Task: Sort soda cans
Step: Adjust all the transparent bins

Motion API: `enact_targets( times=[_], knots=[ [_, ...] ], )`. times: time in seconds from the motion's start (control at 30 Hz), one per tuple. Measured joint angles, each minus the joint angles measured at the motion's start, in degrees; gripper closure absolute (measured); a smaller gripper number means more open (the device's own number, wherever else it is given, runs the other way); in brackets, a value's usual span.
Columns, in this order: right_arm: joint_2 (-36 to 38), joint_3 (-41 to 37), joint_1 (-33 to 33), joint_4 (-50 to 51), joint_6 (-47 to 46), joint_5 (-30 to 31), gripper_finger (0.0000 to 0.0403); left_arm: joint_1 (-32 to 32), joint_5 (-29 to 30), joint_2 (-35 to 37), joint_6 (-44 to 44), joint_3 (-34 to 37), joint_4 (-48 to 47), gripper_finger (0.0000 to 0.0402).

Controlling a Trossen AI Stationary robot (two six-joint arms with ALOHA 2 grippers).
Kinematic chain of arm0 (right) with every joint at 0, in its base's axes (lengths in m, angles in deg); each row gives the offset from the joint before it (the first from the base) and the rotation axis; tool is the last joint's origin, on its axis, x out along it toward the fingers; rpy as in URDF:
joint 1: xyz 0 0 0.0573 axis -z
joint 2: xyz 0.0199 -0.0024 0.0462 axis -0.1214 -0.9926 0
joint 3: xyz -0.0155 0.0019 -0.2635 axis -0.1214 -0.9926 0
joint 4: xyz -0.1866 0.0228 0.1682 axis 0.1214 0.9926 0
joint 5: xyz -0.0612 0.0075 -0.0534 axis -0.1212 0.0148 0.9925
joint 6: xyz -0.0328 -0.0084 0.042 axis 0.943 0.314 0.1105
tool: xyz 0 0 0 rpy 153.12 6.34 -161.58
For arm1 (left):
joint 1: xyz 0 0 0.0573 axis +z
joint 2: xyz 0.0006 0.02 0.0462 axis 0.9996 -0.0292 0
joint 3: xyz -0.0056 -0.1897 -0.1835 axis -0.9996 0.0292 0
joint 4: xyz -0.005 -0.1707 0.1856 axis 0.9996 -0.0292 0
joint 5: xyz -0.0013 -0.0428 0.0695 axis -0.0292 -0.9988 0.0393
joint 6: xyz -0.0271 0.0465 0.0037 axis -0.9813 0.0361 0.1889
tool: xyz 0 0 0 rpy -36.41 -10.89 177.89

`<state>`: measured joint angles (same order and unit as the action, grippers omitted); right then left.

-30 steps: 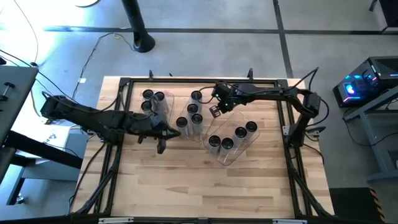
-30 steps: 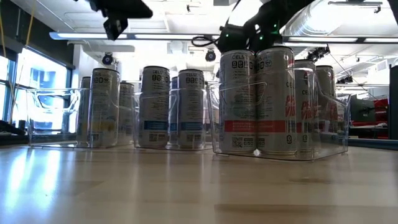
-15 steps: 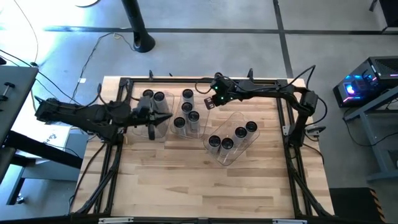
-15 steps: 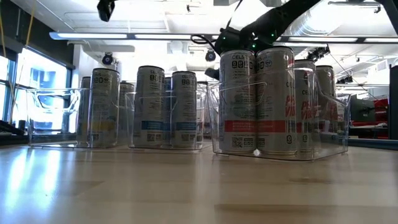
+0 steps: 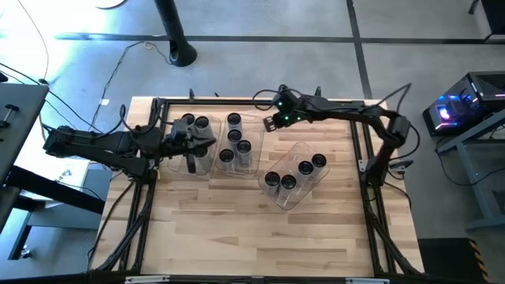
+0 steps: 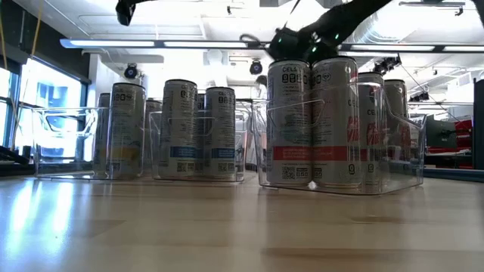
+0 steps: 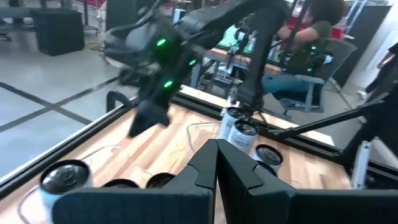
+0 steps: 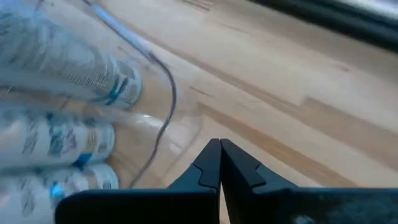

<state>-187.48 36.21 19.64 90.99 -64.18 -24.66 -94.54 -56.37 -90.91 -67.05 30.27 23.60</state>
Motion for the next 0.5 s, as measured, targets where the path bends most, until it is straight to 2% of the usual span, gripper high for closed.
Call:
enact_targets(
  times=[0.1,0.23,0.37,0.5],
  knots=[
    [4.1,0.0,-1.31,3.75,1.62,0.93,0.0403,0.0,1.36,0.23,0.99,0.0,-0.52,0.0401],
    [10.94,0.05,-6.57,6.35,0.11,2.94,0.0403,0.24,1.54,0.25,1.96,0.0,-0.45,0.0401],
    [15.0,0.15,-15.85,6.05,-4.05,3.71,0.0403,1.29,1.15,0.29,2.05,0.0,-0.19,0.0401],
    [15.11,0.13,-27.84,9.01,-12.24,4.93,0.0403,3.13,-2.48,0.32,2.48,-0.02,0.21,0.0401]
  ],
)
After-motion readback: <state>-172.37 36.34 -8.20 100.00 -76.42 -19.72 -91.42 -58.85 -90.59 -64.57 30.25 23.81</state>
